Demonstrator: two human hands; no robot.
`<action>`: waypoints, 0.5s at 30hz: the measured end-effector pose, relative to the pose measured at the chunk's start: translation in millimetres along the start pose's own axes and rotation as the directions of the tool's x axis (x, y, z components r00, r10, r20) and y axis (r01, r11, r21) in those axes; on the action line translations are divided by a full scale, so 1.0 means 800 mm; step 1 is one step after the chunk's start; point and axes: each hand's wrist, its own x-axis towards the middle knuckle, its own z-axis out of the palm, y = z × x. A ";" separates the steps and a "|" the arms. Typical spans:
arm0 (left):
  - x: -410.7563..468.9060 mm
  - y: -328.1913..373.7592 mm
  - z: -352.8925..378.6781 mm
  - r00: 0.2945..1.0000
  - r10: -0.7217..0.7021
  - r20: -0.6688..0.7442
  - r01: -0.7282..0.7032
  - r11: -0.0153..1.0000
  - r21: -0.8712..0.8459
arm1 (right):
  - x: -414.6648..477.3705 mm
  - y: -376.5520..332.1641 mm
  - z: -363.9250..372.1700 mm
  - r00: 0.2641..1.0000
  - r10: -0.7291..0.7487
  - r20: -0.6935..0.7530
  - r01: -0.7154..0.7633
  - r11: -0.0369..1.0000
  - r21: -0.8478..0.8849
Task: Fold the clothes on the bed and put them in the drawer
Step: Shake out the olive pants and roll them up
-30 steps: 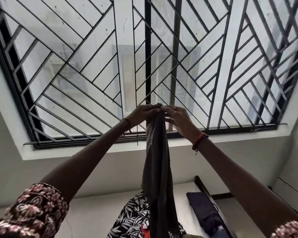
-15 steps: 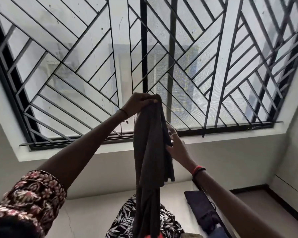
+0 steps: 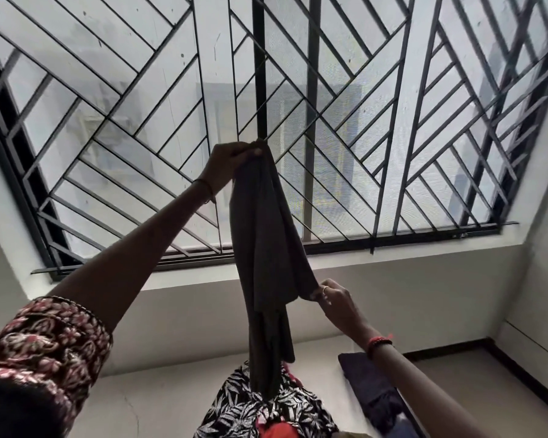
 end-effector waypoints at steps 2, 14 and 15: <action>0.002 0.000 0.001 1.000 0.005 0.001 -0.006 1.000 0.002 | 0.002 -0.004 0.005 0.994 0.105 -0.021 -0.105 0.994 0.018; 0.012 -0.002 0.014 1.000 -0.004 -0.021 0.005 0.999 0.039 | -0.016 -0.089 0.016 0.948 0.308 -0.085 -0.301 0.950 0.082; 0.013 -0.004 0.013 1.000 -0.004 -0.023 0.005 0.998 0.059 | -0.018 -0.088 0.017 0.941 0.313 -0.126 -0.303 0.949 0.091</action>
